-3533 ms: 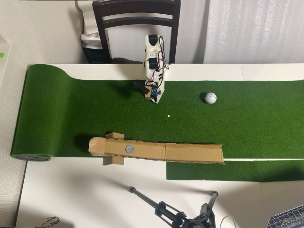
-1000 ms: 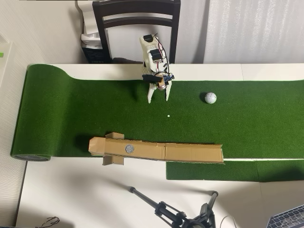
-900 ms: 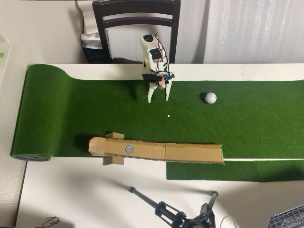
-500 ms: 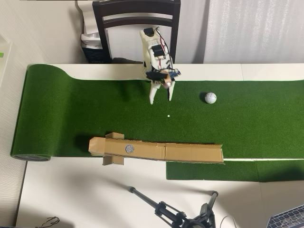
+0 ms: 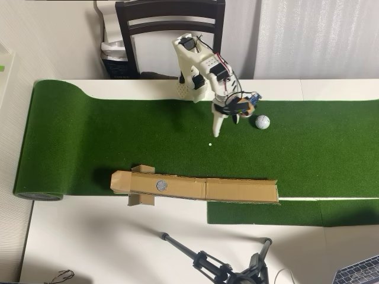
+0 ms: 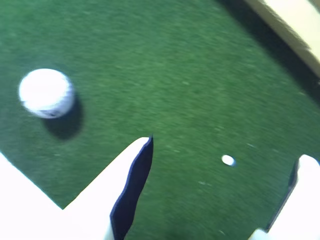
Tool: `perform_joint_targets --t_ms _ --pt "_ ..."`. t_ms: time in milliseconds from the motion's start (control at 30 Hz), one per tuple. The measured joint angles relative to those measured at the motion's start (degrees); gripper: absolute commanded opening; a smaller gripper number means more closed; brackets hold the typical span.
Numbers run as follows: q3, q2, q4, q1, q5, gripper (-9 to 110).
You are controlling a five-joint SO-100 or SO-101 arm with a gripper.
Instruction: Pick up the golf ball and place it on the gray mark at the back.
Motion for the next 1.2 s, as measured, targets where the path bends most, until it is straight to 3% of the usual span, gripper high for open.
perform_joint_targets --t_ms 667,800,1000,1200 --pt "-2.9 -2.6 1.2 -2.3 1.2 46" --pt "-3.6 -2.6 1.2 -7.5 2.7 46" --pt "-5.9 -4.7 1.2 -14.1 9.8 55" --pt "-6.9 -12.7 0.8 -21.4 17.8 55"
